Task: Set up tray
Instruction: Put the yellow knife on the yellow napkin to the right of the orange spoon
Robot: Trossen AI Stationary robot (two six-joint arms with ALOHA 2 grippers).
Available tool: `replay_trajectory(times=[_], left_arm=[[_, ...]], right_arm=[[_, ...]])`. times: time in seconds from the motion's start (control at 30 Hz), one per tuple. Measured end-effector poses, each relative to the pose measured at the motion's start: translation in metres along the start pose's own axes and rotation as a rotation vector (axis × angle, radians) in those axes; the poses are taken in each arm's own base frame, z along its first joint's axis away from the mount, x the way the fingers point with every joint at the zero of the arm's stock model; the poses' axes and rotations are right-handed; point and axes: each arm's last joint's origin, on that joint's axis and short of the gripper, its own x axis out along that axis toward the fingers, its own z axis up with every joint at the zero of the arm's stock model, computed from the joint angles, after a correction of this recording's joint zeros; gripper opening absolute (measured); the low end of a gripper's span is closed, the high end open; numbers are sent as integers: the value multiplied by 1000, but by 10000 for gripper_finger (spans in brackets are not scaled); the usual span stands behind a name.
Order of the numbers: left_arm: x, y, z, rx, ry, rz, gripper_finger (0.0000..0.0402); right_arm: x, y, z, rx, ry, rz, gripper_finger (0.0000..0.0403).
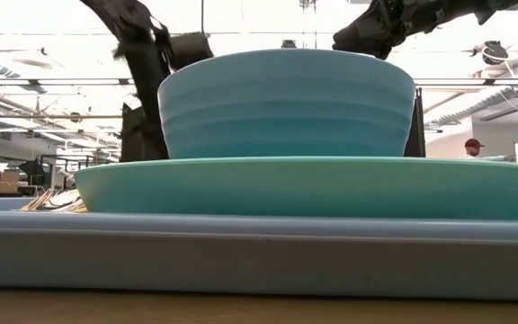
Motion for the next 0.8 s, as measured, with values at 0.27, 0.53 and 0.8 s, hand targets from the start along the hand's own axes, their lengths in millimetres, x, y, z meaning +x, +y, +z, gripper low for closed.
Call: replay_trajectory(times=[0.27,0.53,0.8], left_arm=[[-84,-38,-55,1,-204,-138,73],[-112,-81,-163,-232,-268,-267,73],[-95,-111,-239,-461,-186,-397,73]], right_arm=[[0,0,0,-2,3,0,153],[-1,0,0,-7,0,0,153],[-1,0,2,-5,-22,-1,153]])
